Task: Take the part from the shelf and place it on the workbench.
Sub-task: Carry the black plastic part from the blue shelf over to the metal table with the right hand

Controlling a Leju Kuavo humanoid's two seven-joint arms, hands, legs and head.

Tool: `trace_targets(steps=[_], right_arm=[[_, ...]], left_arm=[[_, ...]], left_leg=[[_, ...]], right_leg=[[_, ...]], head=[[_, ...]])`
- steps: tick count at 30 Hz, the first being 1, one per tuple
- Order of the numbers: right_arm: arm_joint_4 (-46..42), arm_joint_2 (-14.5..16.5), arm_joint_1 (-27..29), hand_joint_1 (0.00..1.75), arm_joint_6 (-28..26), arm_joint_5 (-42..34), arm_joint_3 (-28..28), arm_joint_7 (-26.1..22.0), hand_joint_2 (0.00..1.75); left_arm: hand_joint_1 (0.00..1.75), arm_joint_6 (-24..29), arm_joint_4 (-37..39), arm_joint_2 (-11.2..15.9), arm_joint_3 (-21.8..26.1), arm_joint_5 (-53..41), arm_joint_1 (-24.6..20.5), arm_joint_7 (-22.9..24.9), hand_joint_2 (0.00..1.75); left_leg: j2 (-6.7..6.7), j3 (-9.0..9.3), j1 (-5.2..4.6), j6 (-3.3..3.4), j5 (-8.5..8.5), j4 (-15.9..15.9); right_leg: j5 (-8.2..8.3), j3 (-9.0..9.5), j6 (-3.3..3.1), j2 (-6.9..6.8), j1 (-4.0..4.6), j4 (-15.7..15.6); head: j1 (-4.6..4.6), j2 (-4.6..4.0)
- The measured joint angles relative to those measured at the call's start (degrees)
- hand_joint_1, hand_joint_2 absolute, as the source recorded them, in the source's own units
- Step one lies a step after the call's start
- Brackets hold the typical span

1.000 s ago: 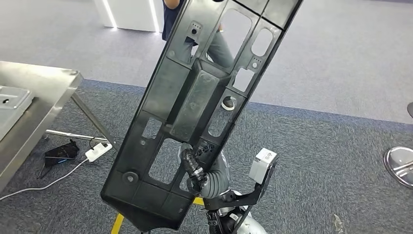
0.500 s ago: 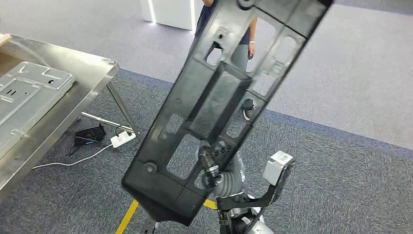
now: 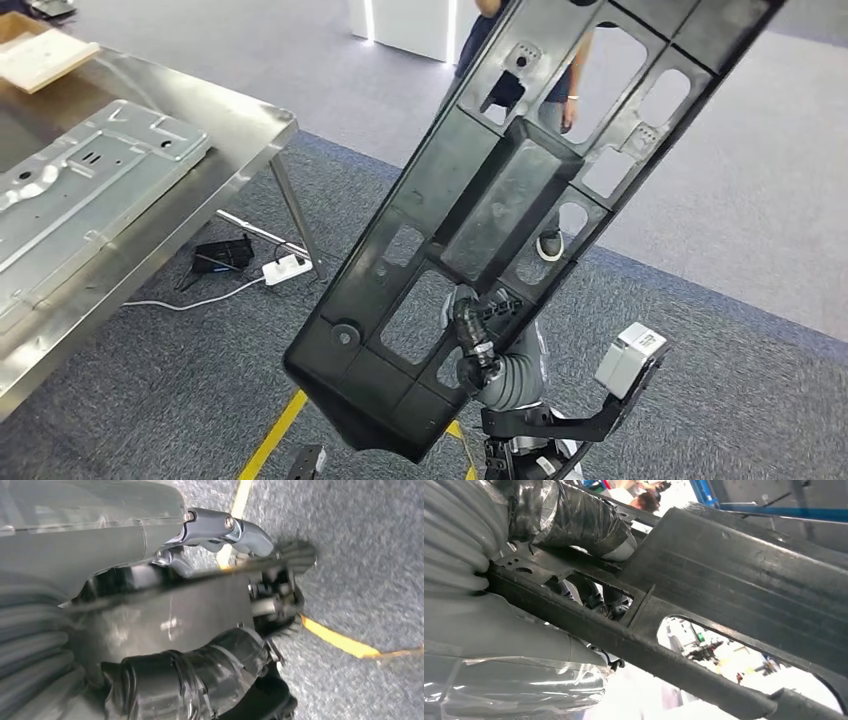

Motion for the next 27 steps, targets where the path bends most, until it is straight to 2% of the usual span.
trace_targets(steps=[2, 3, 4, 5, 6, 7, 8, 9, 11, 12, 13, 15, 16, 18, 19, 20, 21, 22, 23, 24, 25, 27], right_arm=[[-0.55, -0.04, 0.25, 1.66, -0.03, 0.27, -0.46, 0.13, 1.75], [-0.85, -0.11, 0.46, 1.66, -0.08, 0.38, -0.71, 0.15, 1.75], [-1.07, -0.21, 0.73, 1.66, -0.13, 0.46, -0.95, 0.16, 1.75], [-1.22, -0.34, 1.06, 1.66, -0.19, 0.52, -1.15, 0.18, 1.75], [-1.29, -0.50, 1.37, 1.66, -0.22, 0.56, -1.34, 0.21, 1.75], [-1.35, -0.64, 1.58, 1.66, -0.23, 0.58, -1.46, 0.23, 1.75], [-1.45, -0.76, 1.69, 1.66, -0.23, 0.61, -1.54, 0.26, 1.75], [-1.59, -0.83, 1.73, 1.66, -0.23, 0.66, -1.58, 0.25, 1.75], [-2.00, -0.91, 1.73, 1.66, -0.23, 0.72, -1.61, 0.20, 1.75], [-2.21, -0.93, 1.73, 1.66, -0.23, 0.67, -1.62, 0.18, 1.75], [-2.38, -0.96, 1.72, 1.66, -0.21, 0.56, -1.63, 0.16, 1.75], [-2.62, -0.96, 1.58, 1.66, -0.04, 0.13, -1.63, 0.12, 1.75], [-2.69, -0.93, 1.46, 1.66, 0.10, -0.15, -1.62, 0.08, 1.75], [-2.76, -0.84, 1.25, 1.66, 0.37, -0.76, -1.62, -0.10, 1.75], [-2.76, -0.80, 1.19, 1.66, 0.43, -1.10, -1.62, -0.20, 1.75], [-2.75, -0.79, 1.16, 1.66, 0.48, -1.45, -1.62, -0.28, 1.75], [-2.72, -0.79, 1.14, 1.66, 0.55, -1.81, -1.61, -0.33, 1.75], [-2.67, -0.80, 1.14, 1.66, 0.64, -2.14, -1.61, -0.35, 1.75], [-2.63, -0.80, 1.13, 1.66, 0.72, -2.39, -1.61, -0.38, 1.75], [-2.60, -0.80, 1.11, 1.66, 0.77, -2.55, -1.61, -0.43, 1.75], [-2.59, -0.79, 1.07, 1.66, 0.76, -2.65, -1.61, -0.46, 1.75], [-2.60, -0.79, 0.99, 1.66, 0.56, -2.72, -1.61, -0.52, 1.75]], left_arm=[[0.00, -0.24, 0.00, 0.24, -0.02, -0.21, -0.15, 1.72, 1.75], [0.00, -0.32, 0.00, 0.33, -0.02, -0.24, -0.23, 2.06, 1.75], [0.00, -0.37, 0.00, 0.40, -0.03, -0.25, -0.25, 2.23, 1.75], [0.00, -0.38, 0.00, 0.49, -0.04, -0.27, -0.24, 2.37, 1.75], [0.00, -0.34, 0.00, 0.57, -0.08, -0.34, -0.19, 2.55, 1.75], [0.00, -0.29, 0.00, 0.66, -0.14, -0.44, -0.13, 2.77, 1.75], [0.00, -0.21, 0.00, 0.76, -0.23, -0.57, -0.08, 2.97, 1.75], [0.00, -0.13, 0.00, 0.86, -0.31, -0.70, -0.02, 3.02, 1.75], [0.00, -0.04, 0.00, 1.08, -0.41, -0.79, 0.08, 2.31, 1.75], [0.00, -0.02, 0.00, 1.19, -0.42, -0.64, 0.10, 1.61, 1.75], [0.00, -0.01, 0.00, 1.32, -0.42, -0.44, 0.15, 0.77, 1.75], [0.00, -0.14, 0.00, 1.65, -0.42, 0.07, 0.36, -0.93, 1.75], [0.00, -0.31, 0.00, 1.84, -0.42, 0.26, 0.53, -1.60, 1.75], [0.00, -0.62, 0.00, 2.13, -0.42, 0.62, 0.63, -2.21, 1.75], [0.00, -0.67, 0.00, 2.21, -0.42, 0.76, 0.58, -2.12, 1.75], [0.00, -0.64, 0.00, 2.27, -0.43, 0.86, 0.48, -1.73, 1.75], [0.00, -0.56, 0.00, 2.34, -0.43, 0.89, 0.41, -1.07, 1.75], [0.00, -0.44, 0.00, 2.43, -0.43, 0.93, 0.38, -0.15, 1.75], [0.00, -0.30, 0.00, 2.52, -0.43, 0.98, 0.38, 0.84, 1.75], [0.00, -0.18, 0.00, 2.63, -0.43, 1.07, 0.42, 1.80, 1.75], [0.00, -0.06, 0.00, 2.77, -0.43, 1.15, 0.48, 2.54, 1.75], [0.00, 0.15, 0.00, 2.98, -0.44, 1.25, 0.51, 3.19, 1.75]], left_leg=[[-1.32, 0.41, 0.27, 0.70, 0.24, -0.65], [-1.91, 0.60, 0.43, 1.02, 0.36, -0.89], [-2.49, 0.66, 0.40, 1.21, 0.36, -0.95], [-3.13, 0.64, 0.37, 1.38, 0.34, -0.92], [-3.82, 0.63, 0.33, 1.46, 0.31, -0.89], [-4.57, 0.63, 0.30, 1.48, 0.27, -0.81], [-5.36, 0.64, 0.28, 1.47, 0.22, -0.67], [-6.14, 0.65, 0.28, 1.38, 0.13, -0.45], [-7.59, 0.37, 0.27, 0.96, -0.20, 0.29], [-8.21, 0.14, 0.27, 0.65, -0.31, 0.57], [-8.74, -0.11, 0.28, 0.30, -0.38, 0.72], [-9.69, -0.41, 0.45, -0.46, -0.23, 0.54], [-9.28, -0.56, 0.47, -0.80, -0.35, 0.75], [-6.65, -1.94, 0.37, -1.40, -1.99, 3.54], [-4.93, -3.40, 0.34, -1.64, -3.62, 6.61], [-3.87, -5.27, 0.40, -1.89, -5.35, 10.27], [-3.36, -6.99, 0.51, -2.06, -6.60, 13.55], [-3.09, -8.00, 0.59, -2.17, -6.96, 15.45], [-2.91, -7.93, 0.64, -2.18, -6.26, 15.24], [-2.63, -6.65, 0.66, -2.10, -4.67, 12.85], [-1.89, -4.51, 0.61, -1.89, -2.75, 8.89], [-0.23, -0.84, 0.11, -1.08, -0.47, 2.27]], right_leg=[[-1.42, -0.38, 0.58, 1.68, -0.24, 1.56], [-2.86, -1.50, 0.71, 3.14, -0.40, 4.03], [-4.57, -3.21, 0.74, 4.48, -0.44, 7.51], [-6.11, -5.30, 0.77, 5.11, -0.43, 11.40], [-6.90, -7.10, 0.82, 5.36, -0.42, 14.46], [-6.60, -8.12, 0.87, 5.49, -0.41, 15.76], [-5.24, -8.15, 0.88, 5.60, -0.44, 14.97], [-3.08, -7.18, 0.84, 5.91, -0.52, 12.19], [0.39, -4.34, 0.70, 8.14, -0.80, 5.00], [1.12, -3.44, 0.60, 9.09, -0.90, 2.69], [1.17, -3.05, 0.43, 9.74, -0.87, 1.62], [1.24, -2.75, -0.23, 8.93, -0.72, 1.39], [1.39, -2.46, -0.65, 8.37, -0.72, 1.15], [1.62, -1.98, -1.35, 7.09, -0.90, 0.63], [1.59, -1.85, -1.53, 6.37, -0.81, 0.56], [1.49, -1.81, -1.68, 5.59, -0.74, 0.55], [1.39, -1.78, -1.79, 4.77, -0.66, 0.57], [1.28, -1.73, -1.82, 3.97, -0.61, 0.58], [1.15, -1.64, -1.81, 3.25, -0.58, 0.59], [1.00, -1.48, -1.75, 2.58, -0.55, 0.60], [0.81, -1.24, -1.64, 1.94, -0.51, 0.60], [0.39, -0.83, -1.20, 0.89, -0.23, 0.59]], head=[[0.14, 0.00], [0.28, 0.00], [0.44, 0.00], [0.52, 0.00], [0.60, 0.00], [0.60, 0.00], [0.60, 0.00], [0.61, 0.00], [0.59, 0.00], [0.56, 0.00], [0.55, 0.00], [0.55, 0.00], [0.54, 0.00], [0.21, 0.00], [0.05, 0.00], [-0.09, 0.00], [-0.09, 0.00], [-0.09, 0.00], [-0.09, 0.00], [-0.09, 0.00], [-0.10, 0.00], [-0.04, 0.00]])
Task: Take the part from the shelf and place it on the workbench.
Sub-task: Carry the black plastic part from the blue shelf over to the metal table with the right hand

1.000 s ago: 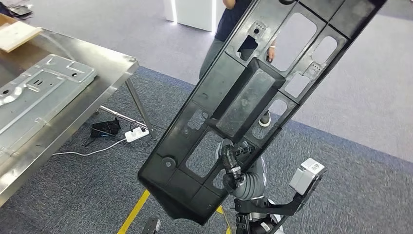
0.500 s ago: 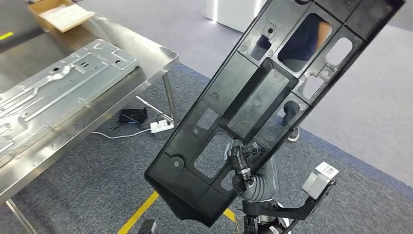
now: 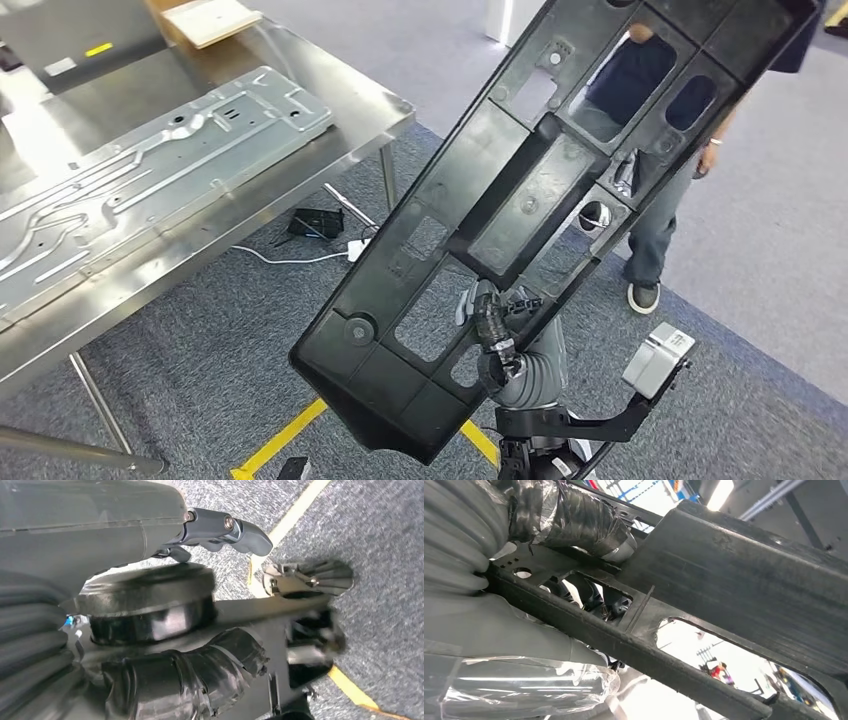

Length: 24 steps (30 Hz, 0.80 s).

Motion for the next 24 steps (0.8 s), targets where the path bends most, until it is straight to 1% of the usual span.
trace_targets(steps=[1, 2, 3, 4, 5, 6, 7, 8, 9, 10, 11, 12, 13, 14, 15, 16, 17, 18, 19, 20, 21, 22, 23, 24], right_arm=[[0.00, -0.01, -0.04, 1.66, -0.13, -0.01, 0.00, 0.00, 1.75], [0.00, -0.01, -0.06, 1.66, -0.25, -0.01, 0.00, 0.00, 1.75], [-0.01, -0.01, -0.08, 1.66, -0.32, -0.01, 0.00, 0.01, 1.75], [-0.01, -0.02, -0.10, 1.66, -0.37, -0.01, 0.00, 0.02, 1.75], [-0.02, -0.02, -0.13, 1.66, -0.41, 0.01, 0.00, 0.03, 1.75], [-0.03, -0.03, -0.15, 1.66, -0.44, 0.02, 0.00, 0.04, 1.75], [-0.03, -0.06, -0.13, 1.66, -0.46, 0.03, 0.00, 0.05, 1.75], [-0.03, -0.09, -0.06, 1.66, -0.48, 0.04, 0.00, 0.07, 1.75], [-0.02, -0.14, 0.02, 1.66, -0.48, 0.04, 0.00, 0.09, 1.75], [-0.01, -0.19, 0.09, 1.66, -0.49, 0.04, 0.00, 0.12, 1.75], [-0.01, -0.24, 0.12, 1.66, -0.49, 0.04, 0.00, 0.14, 1.75], [0.00, -0.28, 0.12, 1.66, -0.48, 0.04, 0.00, 0.16, 1.75], [0.00, -0.32, 0.11, 1.66, -0.48, 0.04, 0.00, 0.17, 1.75], [0.01, -0.36, 0.09, 1.66, -0.47, 0.04, 0.00, 0.18, 1.75], [0.00, -0.39, 0.07, 1.66, -0.46, 0.06, 0.00, 0.19, 1.75], [0.00, -0.42, 0.05, 1.66, -0.46, 0.09, 0.00, 0.21, 1.75], [0.00, -0.45, 0.02, 1.66, -0.46, 0.13, 0.00, 0.23, 1.75], [-0.01, -0.46, -0.02, 1.66, -0.46, 0.18, 0.00, 0.25, 1.75], [-0.01, -0.47, -0.06, 1.66, -0.46, 0.22, 0.00, 0.27, 1.75], [-0.02, -0.47, -0.09, 1.66, -0.46, 0.27, 0.00, 0.28, 1.75], [-0.02, -0.47, -0.11, 1.66, -0.46, 0.31, 0.00, 0.28, 1.75], [-0.02, -0.47, -0.10, 1.66, -0.46, 0.34, 0.00, 0.29, 1.75], [-0.02, -0.47, -0.05, 1.66, -0.46, 0.37, 0.00, 0.33, 1.75], [-0.02, -0.47, -0.01, 1.66, -0.45, 0.38, 0.00, 0.41, 1.75]], left_arm=[[0.00, 0.08, 0.00, 0.05, 0.00, 0.02, 0.00, -0.14, 1.75], [0.00, 0.12, 0.00, 0.07, 0.00, 0.09, 0.01, -0.53, 1.75], [0.00, 0.14, 0.00, 0.08, 0.00, 0.22, 0.05, -1.12, 1.75], [0.00, 0.13, 0.00, 0.09, 0.00, 0.44, 0.15, -1.82, 1.75], [0.00, 0.10, 0.00, 0.09, 0.00, 0.64, 0.22, -2.52, 1.75], [0.00, 0.07, 0.00, 0.09, 0.00, 0.82, 0.21, -3.09, 1.75], [0.00, 0.02, 0.00, 0.07, 0.00, 0.95, 0.15, -3.58, 1.75], [0.00, -0.04, 0.00, 0.03, 0.00, 1.02, 0.05, -3.95, 1.75], [0.00, -0.10, 0.00, 0.00, 0.00, 1.12, -0.04, -4.23, 1.75], [0.00, -0.15, 0.00, -0.03, 0.00, 1.22, -0.05, -4.44, 1.75], [0.00, -0.20, 0.00, -0.04, 0.00, 1.31, -0.03, -4.57, 1.75], [0.00, -0.26, 0.00, -0.05, 0.00, 1.38, -0.01, -4.66, 1.75], [0.00, -0.33, 0.00, -0.06, 0.00, 1.42, 0.02, -4.68, 1.75], [0.00, -0.41, 0.00, -0.08, 0.00, 1.43, 0.03, -4.71, 1.75], [0.00, -0.48, 0.00, -0.09, 0.00, 1.44, 0.00, -4.71, 1.75], [0.00, -0.53, 0.00, -0.09, 0.00, 1.44, -0.02, -4.65, 1.75], [0.00, -0.56, 0.00, -0.08, 0.00, 1.45, 0.00, -4.47, 1.75], [0.00, -0.57, 0.00, -0.07, 0.00, 1.46, 0.05, -4.14, 1.75], [0.00, -0.58, 0.00, -0.04, 0.00, 1.48, 0.18, -3.69, 1.75], [0.00, -0.58, 0.00, -0.01, 0.00, 1.48, 0.29, -3.18, 1.75], [0.00, -0.57, 0.00, 0.02, 0.00, 1.48, 0.34, -2.68, 1.75], [0.00, -0.56, 0.00, 0.05, 0.00, 1.47, 0.29, -2.27, 1.75], [0.00, -0.55, 0.00, 0.05, 0.00, 1.51, 0.20, -1.99, 1.75], [0.00, -0.55, 0.00, 0.06, 0.00, 1.62, 0.10, -1.82, 1.75]], left_leg=[[0.44, 0.78, -0.25, 0.42, 0.28, -1.56], [0.26, 0.82, -0.48, 0.77, 0.14, -1.80], [-0.32, 0.74, -0.48, 1.06, 0.22, -1.99], [-0.82, 0.86, -0.34, 1.32, 0.30, -2.22], [-1.32, 1.09, -0.19, 1.61, 0.38, -2.52], [-1.80, 1.35, -0.02, 1.94, 0.50, -2.83], [-2.30, 1.54, 0.13, 2.20, 0.57, -3.01], [-2.85, 1.58, 0.10, 2.39, 0.56, -3.05], [-3.44, 1.57, 0.06, 2.54, 0.54, -3.02], [-4.13, 1.58, 0.02, 2.59, 0.50, -2.98], [-4.86, 1.59, 0.00, 2.61, 0.45, -2.89], [-5.66, 1.61, 0.01, 2.57, 0.38, -2.73], [-6.49, 1.61, 0.04, 2.46, 0.28, -2.51], [-7.26, 1.53, 0.07, 2.27, 0.15, -2.24], [-7.99, 1.33, 0.05, 2.01, 0.00, -1.90], [-8.57, 1.09, 0.14, 1.66, -0.04, -1.67], [-9.11, 0.84, 0.22, 1.28, -0.02, -1.63], [-9.65, 0.65, 0.32, 0.88, 0.09, -1.66], [-9.66, 0.49, 0.48, 0.55, 0.12, -1.69], [-8.81, 0.22, 0.41, 0.26, -0.17, -1.26], [-7.39, -0.45, 0.36, 0.00, -0.94, 0.09], [-5.61, -1.70, 0.32, -0.22, -2.29, 2.66], [-4.13, -3.42, 0.28, -0.44, -3.93, 6.14], [-3.39, -5.34, 0.35, -0.62, -5.44, 9.89]], right_leg=[[-0.15, 0.13, 0.26, -0.42, 0.14, -0.03], [-0.23, 0.21, 0.52, -0.81, 0.26, -0.13], [-0.30, 0.38, 0.79, -1.20, 0.29, -0.26], [-0.50, 0.49, 1.12, -1.04, 0.22, -0.25], [-1.07, 0.38, 1.39, -0.16, 0.13, 0.32], [-2.17, -0.28, 1.59, 1.10, 0.02, 1.98], [-3.75, -1.67, 1.70, 2.61, -0.08, 4.88], [-5.44, -3.57, 1.70, 3.70, -0.08, 8.63], [-6.78, -5.63, 1.71, 4.18, -0.06, 12.38], [-7.18, -7.22, 1.74, 4.41, -0.04, 14.93], [-6.47, -7.91, 1.74, 4.53, -0.06, 15.50], [-4.73, -7.54, 1.71, 4.65, -0.12, 13.85], [-2.33, -6.29, 1.65, 5.05, -0.21, 10.48], [-0.55, -4.80, 1.56, 6.16, -0.37, 6.77], [0.64, -3.46, 1.52, 7.24, -0.52, 3.66], [1.11, -2.67, 1.45, 8.10, -0.54, 1.81], [0.92, -2.37, 1.33, 8.57, -0.47, 1.15], [1.01, -2.23, 1.14, 8.18, -0.35, 0.92], [1.16, -2.13, 0.80, 7.58, -0.31, 0.74], [1.26, -1.94, 0.48, 7.03, -0.34, 0.52], [1.36, -1.74, 0.12, 6.39, -0.40, 0.29], [1.37, -1.57, -0.17, 5.68, -0.39, 0.15], [1.29, -1.47, -0.38, 4.97, -0.26, 0.12], [1.21, -1.44, -0.56, 4.17, -0.15, 0.14]], head=[[0.01, 0.00], [0.05, 0.00], [0.04, 0.00], [0.04, 0.00], [0.12, 0.00], [0.22, 0.00], [0.38, 0.00], [0.49, 0.00], [0.56, 0.00], [0.58, 0.00], [0.59, 0.00], [0.60, 0.00], [0.60, 0.00], [0.61, 0.00], [0.56, 0.00], [0.57, 0.00], [0.58, 0.00], [0.61, 0.00], [0.66, 0.00], [0.54, 0.00], [0.38, 0.00], [0.21, 0.00], [0.07, -0.01], [0.03, -0.01]])
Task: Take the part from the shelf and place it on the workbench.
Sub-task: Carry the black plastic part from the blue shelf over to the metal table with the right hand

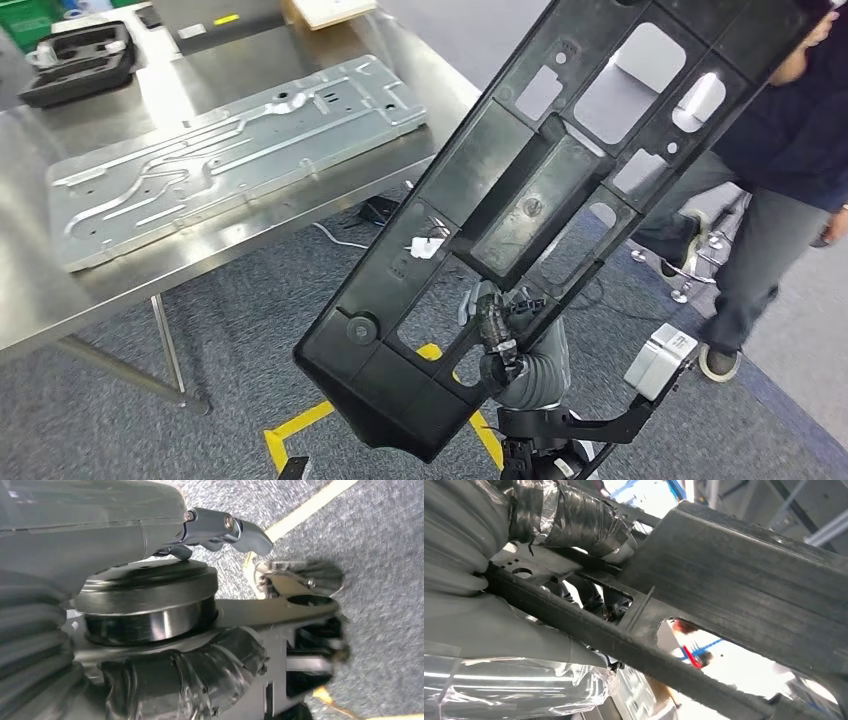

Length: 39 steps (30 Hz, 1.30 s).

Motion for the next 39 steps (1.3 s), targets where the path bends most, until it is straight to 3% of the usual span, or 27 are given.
trace_targets(steps=[2, 3, 5, 7, 8, 10, 11, 13, 15, 17, 18, 20, 22, 25, 27, 29, 30, 32, 33, 34, 36, 37, 39], right_arm=[[0.01, 0.00, 0.07, 1.66, -0.01, 0.01, 0.00, 0.18, 1.75], [0.02, 0.00, 0.07, 1.66, -0.01, 0.01, 0.00, 0.22, 1.75], [0.02, 0.00, 0.05, 1.66, 0.00, 0.05, 0.00, 0.23, 1.75], [0.01, 0.00, 0.03, 1.66, 0.01, 0.11, 0.00, 0.20, 1.75], [0.01, 0.00, 0.04, 1.66, 0.01, 0.13, 0.00, 0.18, 1.75], [-0.01, 0.00, 0.02, 1.66, 0.01, 0.13, 0.00, 0.16, 1.75], [-0.02, -0.01, 0.00, 1.66, 0.01, 0.12, 0.00, 0.16, 1.75], [-0.04, -0.03, -0.04, 1.66, -0.01, 0.13, 0.00, 0.14, 1.75], [-0.02, -0.13, 0.14, 1.66, -0.03, 0.13, 0.00, 0.12, 1.75], [0.02, -0.23, 0.34, 1.66, -0.05, 0.12, 0.00, 0.13, 1.75], [0.02, -0.27, 0.38, 1.66, -0.06, 0.12, 0.00, 0.12, 1.75], [0.02, -0.30, 0.37, 1.66, 0.15, -0.26, 0.00, -0.14, 1.75], [-0.06, -0.33, 0.44, 1.66, 1.25, -2.07, 0.00, -1.12, 1.75], [-0.41, -0.38, 0.66, 1.66, 2.67, -5.16, 0.00, -2.95, 1.75], [-0.69, -0.38, 0.73, 1.66, 3.07, -6.23, 0.00, -3.49, 1.75], [-0.91, -0.38, 0.85, 1.66, 3.43, -6.95, 0.00, -3.88, 1.75], [-0.97, -0.39, 0.96, 1.66, 3.58, -7.20, 0.00, -4.07, 1.75], [-0.99, -0.39, 1.18, 1.66, 3.74, -7.50, 0.00, -4.26, 1.75], [-0.99, -0.39, 1.25, 1.66, 3.77, -7.57, 0.00, -4.27, 1.75], [-0.99, -0.39, 1.29, 1.66, 3.77, -7.60, 0.00, -4.27, 1.75], [-1.05, -0.39, 1.29, 1.66, 3.79, -7.62, 0.00, -4.28, 1.75], [-1.11, -0.39, 1.29, 1.66, 3.82, -7.62, 0.00, -4.30, 1.75], [-1.23, -0.40, 1.30, 1.66, 3.90, -7.71, 0.00, -4.34, 1.75]], left_arm=[[0.00, -0.03, 0.00, 0.01, 0.00, 0.27, -0.04, 0.04, 1.75], [0.00, -0.06, 0.00, 0.01, 0.00, 0.51, -0.01, -0.05, 1.75], [0.00, -0.10, 0.00, 0.06, 0.00, 1.01, 0.03, -0.59, 1.75], [0.00, -0.15, 0.00, 0.13, 0.00, 1.47, -0.09, -1.57, 1.75], [0.00, -0.20, 0.00, 0.15, 0.00, 1.60, -0.15, -2.03, 1.75], [0.00, -0.27, 0.00, 0.18, 0.00, 1.73, -0.06, -2.64, 1.75], [0.00, -0.29, 0.00, 0.19, 0.00, 1.78, 0.06, -2.77, 1.75], [0.00, -0.32, 0.00, 0.19, 0.00, 1.76, 0.12, -2.91, 1.75], [0.00, -0.36, 0.00, 0.16, 0.00, 1.54, -0.01, -3.09, 1.75], [0.00, -0.33, 0.00, 0.14, 0.00, 1.23, -0.07, -3.35, 1.75], [0.00, -0.17, 0.00, 0.13, 0.00, 1.11, -0.05, -3.52, 1.75], [0.00, 0.45, 0.00, 0.10, 0.00, 0.97, -0.01, -3.90, 1.75], [0.00, 1.04, 0.00, 0.11, 0.00, 1.05, 0.02, -4.31, 1.75], [0.00, 1.13, 0.00, 0.16, 0.00, 1.34, 0.28, -4.56, 1.75], [0.00, 0.96, 0.00, 0.16, 0.00, 1.42, 0.34, -4.56, 1.75], [0.00, 0.80, 0.00, 0.16, 0.00, 1.36, 0.20, -4.56, 1.75], [0.00, 0.74, 0.00, 0.14, 0.00, 1.30, 0.10, -4.56, 1.75], [0.00, 0.68, 0.00, 0.08, 0.00, 1.14, 0.05, -4.56, 1.75], [0.00, 0.68, 0.00, 0.06, 0.00, 1.08, 0.06, -4.56, 1.75], [0.00, 0.68, 0.00, 0.05, 0.00, 1.04, 0.09, -4.56, 1.75], [0.00, 0.68, 0.00, 0.06, 0.00, 1.03, 0.11, -4.56, 1.75], [0.00, 0.68, 0.00, 0.06, 0.00, 1.02, 0.08, -4.56, 1.75], [0.00, 0.67, 0.00, 0.08, 0.00, 1.03, 0.01, -4.56, 1.75]], left_leg=[[0.49, -1.97, 0.09, -0.17, -0.68, 3.82], [0.66, -1.32, 0.10, -0.13, 0.42, 2.65], [2.29, 2.78, -0.08, 0.37, 3.70, -4.89], [4.26, 6.01, -0.62, 1.20, 5.33, -10.83], [4.65, 6.39, -0.89, 1.56, 5.26, -11.70], [3.48, 6.44, -0.94, 2.15, 5.50, -11.99], [2.86, 6.62, -0.80, 2.43, 5.68, -12.35], [1.73, 7.08, -0.41, 3.07, 6.05, -13.05], [0.56, 7.12, -0.37, 3.43, 6.12, -13.14], [-0.92, 7.07, -0.38, 3.54, 6.08, -13.04], [-1.71, 7.07, -0.35, 3.50, 6.04, -12.92], [-2.93, 7.06, -0.26, 3.23, 5.80, -12.49], [-3.79, 6.76, -0.33, 2.64, 5.43, -11.76], [-4.27, 6.39, -0.35, 1.62, 4.94, -11.63], [-2.89, 5.97, -0.31, 1.05, 4.14, -10.41], [-0.63, 3.52, -0.23, 0.60, 1.84, -5.25], [0.11, 1.41, -0.19, 0.40, 0.32, -1.36], [0.63, -2.11, -0.12, 0.23, -1.08, 4.50], [0.69, -2.48, -0.13, 0.28, -0.19, 4.58], [0.73, -1.58, -0.14, 0.44, 1.76, 2.24], [1.15, 2.02, -0.35, 1.03, 5.76, -5.49], [1.37, 3.64, -0.61, 1.38, 6.56, -8.62], [1.57, 5.08, -1.08, 2.03, 5.97, -11.13]], right_leg=[[-0.18, 0.09, -0.10, -1.51, 0.16, 0.02], [-0.29, 0.20, -0.09, -2.18, 0.20, 0.03], [-0.58, 0.58, 0.07, -3.39, 0.28, 0.03], [-0.90, 0.90, 0.50, -4.46, 0.52, 0.01], [-0.99, 1.00, 0.76, -4.93, 0.61, -0.04], [-1.17, 1.22, 1.36, -5.83, 0.66, -0.22], [-1.49, 1.25, 1.67, -5.40, 0.59, 0.03], [-3.64, 0.00, 2.10, -2.89, 0.49, 3.23], [-6.92, -3.43, 2.24, -0.31, 0.39, 10.29], [-7.86, -6.24, 2.38, 0.34, 0.34, 15.06], [-6.73, -6.29, 2.42, 0.44, 0.27, 14.50], [-2.63, -3.67, 2.42, 0.75, -0.01, 7.85], [-0.41, -1.16, 2.27, 1.40, -0.13, 1.84], [-0.57, -0.66, 1.42, 1.69, 0.06, 0.58], [-0.64, -0.09, 0.64, 1.52, -0.02, 0.26], [-0.87, 0.56, 0.07, 1.16, -0.04, 0.06], [-1.10, 0.80, -0.08, 0.92, 0.01, 0.06], [-1.64, 1.38, -0.12, 0.49, 0.10, 0.08], [-1.99, 1.81, -0.08, 0.35, 0.12, 0.08], [-2.39, 2.36, 0.00, 0.25, 0.11, 0.08], [-3.29, 3.42, 0.28, 0.04, 0.13, 0.00], [-3.71, 3.72, 0.57, -0.05, 0.16, -0.11], [-3.97, 4.23, 1.24, -0.28, 0.27, -0.57]], head=[[0.00, 0.00], [-0.01, 0.01], [-0.01, 0.01], [0.03, 0.00], [0.04, 0.00], [0.05, 0.00], [0.13, 0.01], [0.36, 0.01], [0.63, 0.01], [0.74, 0.01], [0.74, 0.01], [0.77, 0.01], [0.84, 0.01], [0.86, 0.01], [0.74, 0.01], [0.49, 0.01], [0.36, 0.01], [0.37, 0.01], [0.35, 0.01], [0.36, 0.01], [0.39, 0.01], [0.41, 0.01], [0.48, 0.01]])
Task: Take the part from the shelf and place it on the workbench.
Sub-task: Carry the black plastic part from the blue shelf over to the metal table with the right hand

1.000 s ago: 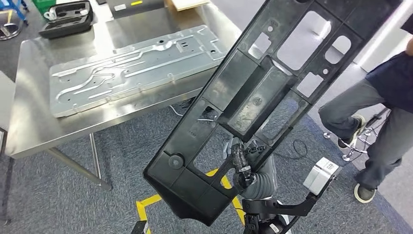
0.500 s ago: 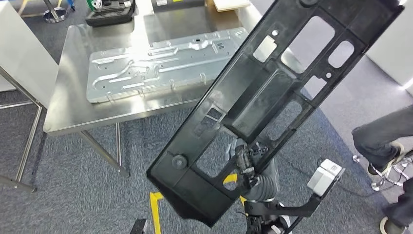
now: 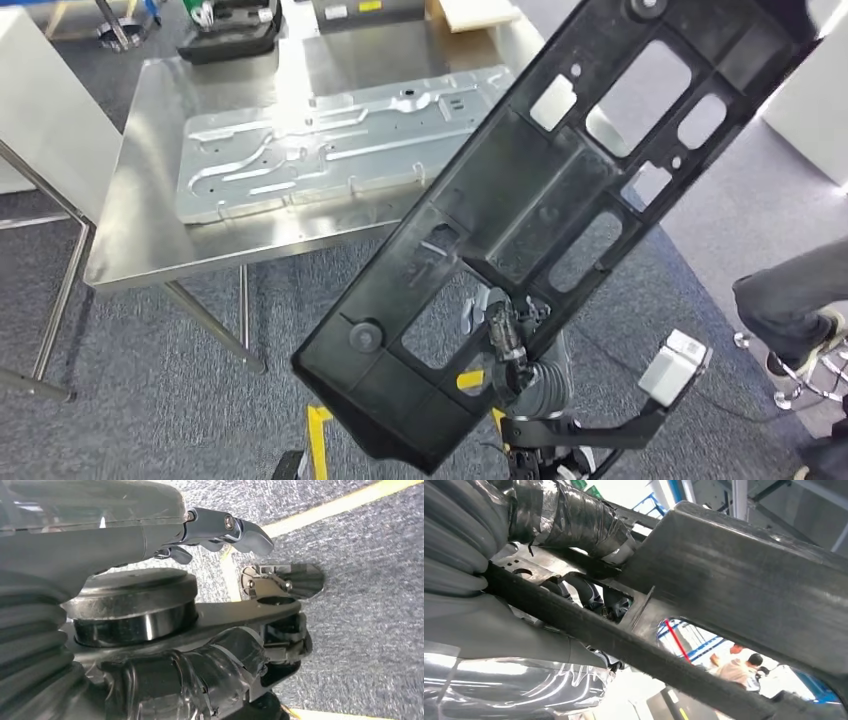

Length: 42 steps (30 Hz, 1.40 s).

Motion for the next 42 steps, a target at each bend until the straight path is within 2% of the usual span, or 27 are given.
trace_targets(steps=[3, 5, 7, 9, 10, 11, 13, 14, 15, 17, 18, 19, 21, 23, 24, 25, 26, 28, 30, 33, 35, 36, 38, 39, 40, 41, 42], right_arm=[[-0.13, -0.07, 0.01, 1.66, 0.05, -0.24, -0.02, -0.05, 1.75], [-0.20, -0.11, 0.02, 1.66, 0.11, -0.27, -0.04, -0.09, 1.75], [-0.20, -0.18, 0.12, 1.66, 0.19, -0.26, -0.07, -0.11, 1.75], [-0.19, -0.29, 0.23, 1.66, 0.22, -0.27, -0.13, -0.12, 1.75], [-0.19, -0.33, 0.26, 1.66, 0.25, -0.29, -0.16, -0.12, 1.75], [-0.19, -0.35, 0.26, 1.66, 0.30, -0.33, -0.20, -0.12, 1.75], [-0.17, -0.39, 0.31, 1.66, 0.46, -0.40, -0.24, -0.12, 1.75], [-0.17, -0.44, 0.37, 1.66, 0.57, -0.43, -0.26, -0.11, 1.75], [-0.17, -0.49, 0.43, 1.66, 0.66, -0.45, -0.27, -0.10, 1.75], [-0.24, -0.56, 0.42, 1.66, 0.79, -0.46, -0.30, -0.10, 1.75], [-0.30, -0.56, 0.39, 1.66, 0.81, -0.46, -0.31, -0.11, 1.75], [-0.38, -0.56, 0.35, 1.66, 0.84, -0.46, -0.31, -0.13, 1.75], [-0.49, -0.56, 0.36, 1.66, 0.85, -0.51, -0.31, -0.14, 1.75], [-0.50, -0.57, 0.38, 1.66, 0.85, -0.62, -0.31, -0.13, 1.75], [-0.50, -0.58, 0.40, 1.66, 0.85, -0.69, -0.31, -0.11, 1.75], [-0.50, -0.58, 0.41, 1.66, 0.87, -0.78, -0.31, -0.07, 1.75], [-0.50, -0.58, 0.41, 1.66, 0.89, -0.87, -0.31, -0.02, 1.75], [-0.48, -0.58, 0.40, 1.66, 1.00, -1.10, -0.31, 0.06, 1.75], [-0.48, -0.58, 0.39, 1.66, 1.20, -1.28, -0.31, 0.06, 1.75], [-0.51, -0.58, 0.37, 1.66, 1.35, -1.43, -0.31, 0.11, 1.75], [-0.56, -0.59, 0.33, 1.66, 1.34, -1.44, -0.31, 0.11, 1.75], [-0.57, -0.60, 0.33, 1.66, 1.34, -1.44, -0.31, 0.10, 1.75], [-0.56, -0.63, 0.37, 1.66, 1.33, -1.44, -0.31, 0.10, 1.75], [-0.55, -0.64, 0.41, 1.66, 1.32, -1.44, -0.31, 0.10, 1.75], [-0.54, -0.66, 0.43, 1.66, 1.32, -1.44, -0.31, 0.10, 1.75], [-0.52, -0.67, 0.43, 1.66, 1.33, -1.44, -0.31, 0.10, 1.75], [-0.52, -0.67, 0.42, 1.66, 1.33, -1.44, -0.31, 0.10, 1.75]], left_arm=[[0.00, -0.11, 0.00, -0.01, 0.00, -0.01, 0.21, 0.07, 1.75], [0.00, -0.23, 0.00, -0.03, 0.00, -0.05, 0.24, 0.27, 1.75], [0.00, -0.40, 0.00, -0.04, 0.00, -0.09, 0.19, 0.61, 1.75], [0.00, -0.55, 0.00, -0.05, 0.00, -0.08, 0.24, 0.95, 1.75], [0.00, -0.58, 0.00, -0.05, 0.00, -0.08, 0.27, 1.04, 1.75], [0.00, -0.61, 0.00, -0.05, 0.00, -0.08, 0.29, 1.09, 1.75], [0.00, -0.66, 0.00, -0.07, 0.00, -0.08, 0.29, 1.11, 1.75], [0.00, -0.68, 0.00, -0.08, 0.00, -0.08, 0.22, 1.14, 1.75], [0.00, -0.68, 0.00, -0.09, 0.00, -0.08, 0.16, 1.16, 1.75], [0.00, -0.66, 0.00, -0.08, 0.00, -0.09, 0.03, 1.21, 1.75], [0.00, -0.61, 0.00, -0.07, 0.00, -0.10, 0.02, 1.25, 1.75], [0.00, -0.55, 0.00, -0.07, 0.00, -0.14, -0.01, 1.32, 1.75], [0.00, -0.38, 0.00, -0.08, 0.00, -0.29, -0.09, 1.55, 1.75], [0.00, -0.21, 0.00, -0.10, 0.00, -0.55, -0.08, 2.03, 1.75], [0.00, -0.16, 0.00, -0.10, 0.00, -0.66, -0.06, 2.31, 1.75], [0.00, -0.11, 0.00, -0.11, 0.00, -0.73, -0.05, 2.61, 1.75], [0.00, -0.10, 0.00, -0.11, 0.00, -0.77, -0.05, 2.90, 1.75], [0.00, -0.07, 0.01, -0.10, 0.00, -0.81, 0.07, 3.67, 1.75], [0.00, -0.08, 0.02, -0.08, -0.01, -0.98, 0.16, 4.59, 1.75], [0.00, -0.09, 0.02, -0.06, -0.02, -1.23, 0.14, 5.56, 1.75], [0.00, -0.12, 0.02, -0.07, -0.02, -1.26, 0.08, 5.73, 1.75], [0.00, -0.14, 0.02, -0.07, -0.02, -1.26, 0.01, 5.74, 1.75], [0.00, -0.25, 0.02, -0.07, -0.02, -1.24, -0.10, 5.72, 1.75], [0.00, -0.38, 0.02, -0.07, -0.02, -1.19, -0.11, 5.69, 1.75], [0.00, -0.56, 0.02, -0.06, -0.02, -1.12, -0.09, 5.68, 1.75], [0.00, -0.73, 0.02, -0.05, -0.02, -1.01, -0.07, 5.66, 1.75], [0.00, -0.88, 0.02, -0.05, -0.02, -0.90, -0.07, 5.65, 1.75]], left_leg=[[-0.47, 1.77, 0.11, 1.06, -0.44, -1.56], [-0.69, 3.22, 0.26, 1.72, -1.03, -2.13], [-0.87, 4.50, 0.23, 2.13, -2.06, -2.21], [-1.22, 6.14, 0.21, 2.19, -3.39, -2.21], [-1.43, 7.17, 0.22, 2.12, -4.15, -2.21], [-1.61, 8.23, 0.23, 1.99, -4.95, -2.21], [-1.96, 9.84, 0.18, 1.58, -6.59, -2.07], [-2.11, 10.23, 0.11, 1.26, -7.39, -2.00], [-2.22, 10.69, 0.06, 0.91, -7.91, -1.83], [-2.27, 11.31, 0.01, 0.25, -7.98, -1.47], [-2.11, 11.16, 0.06, 0.04, -7.39, -0.33], [-1.86, 9.98, 0.11, -0.20, -6.73, 1.85], [-1.32, 5.81, 0.34, -0.74, -7.00, 8.35], [-1.07, 1.28, 0.57, -1.24, -11.11, 13.10], [-0.99, -0.22, 0.67, -1.40, -13.20, 13.71], [-0.92, -0.96, 0.74, -1.45, -13.81, 12.63], [-0.87, -0.95, 0.79, -1.39, -12.35, 10.07], [-0.75, -0.14, 0.71, -0.99, -5.29, 3.25], [-0.64, 0.20, 0.41, -0.42, -0.20, -0.38], [-0.74, 0.21, 0.30, 0.44, 1.02, -0.91], [-0.77, 0.70, 0.55, 1.05, 1.10, -1.69], [-0.77, 0.99, 0.62, 1.35, 1.06, -1.95], [-0.78, 1.21, 0.46, 1.79, 0.75, -1.99], [-0.80, 1.29, 0.38, 1.88, 0.58, -1.95], [-0.85, 1.41, 0.32, 1.91, 0.40, -1.90], [-0.92, 1.58, 0.29, 1.87, 0.22, -1.82], [-1.01, 1.80, 0.28, 1.79, 0.01, -1.70]], right_leg=[[0.81, 0.02, 0.70, 0.02, -0.07, 1.81], [0.38, -3.51, 0.96, 0.41, -0.17, 7.61], [-2.27, -8.52, 1.20, 0.66, -0.13, 14.10], [-4.82, -11.90, 1.39, 0.73, -0.13, 15.84], [-4.57, -12.41, 1.42, 0.75, -0.14, 14.26], [-2.69, -12.25, 1.35, 0.78, -0.15, 11.34], [4.22, -11.44, 0.88, 0.87, -0.03, 4.70], [6.94, -11.04, 0.53, 0.94, 0.15, 2.69], [8.42, -10.77, 0.10, 1.00, 0.27, 1.62], [8.36, -9.79, -0.71, 1.02, 0.38, 1.25], [8.23, -9.09, -1.12, 0.97, 0.27, 0.88], [8.09, -8.31, -1.47, 0.89, 0.21, 0.56], [7.46, -6.77, -1.97, 0.80, 0.11, -0.17], [6.42, -5.47, -2.11, 0.85, 0.12, -0.47], [5.82, -4.77, -2.11, 0.92, 0.12, -0.50], [5.15, -3.95, -2.08, 0.99, 0.12, -0.47], [4.48, -3.06, -2.02, 1.05, 0.13, -0.41], [3.11, -1.42, -1.74, 1.10, 0.16, -0.25], [2.18, -0.87, -1.20, 1.17, 0.22, -0.08], [1.49, -0.94, -0.31, 1.20, 0.23, -0.23], [-0.07, -1.81, 0.09, 1.16, 0.27, 1.81], [-1.51, -3.21, 0.22, 1.16, 0.25, 4.62], [-4.40, -7.58, 0.44, 1.16, 0.25, 12.41], [-4.83, -9.53, 0.51, 1.16, 0.23, 15.22], [-4.17, -10.57, 0.53, 1.16, 0.23, 16.03], [-2.36, -10.39, 0.47, 1.15, 0.23, 14.44], [0.08, -9.21, 0.34, 1.16, 0.23, 11.05]], head=[[0.06, 0.00], [0.17, 0.00], [0.28, 0.00], [0.35, 0.00], [0.39, 0.00], [0.45, 0.00], [0.63, 0.00], [0.69, 0.00], [0.73, 0.00], [0.73, 0.00], [0.78, 0.00], [0.74, 0.00], [0.58, 0.00], [0.40, 0.00], [0.39, 0.00], [0.38, 0.00], [0.38, 0.00], [0.48, 0.00], [0.57, 0.00], [0.60, 0.00], [0.70, 0.00], [0.75, 0.00], [0.85, 0.00], [0.84, 0.00], [0.85, 0.00], [0.84, 0.00], [0.85, 0.00]])
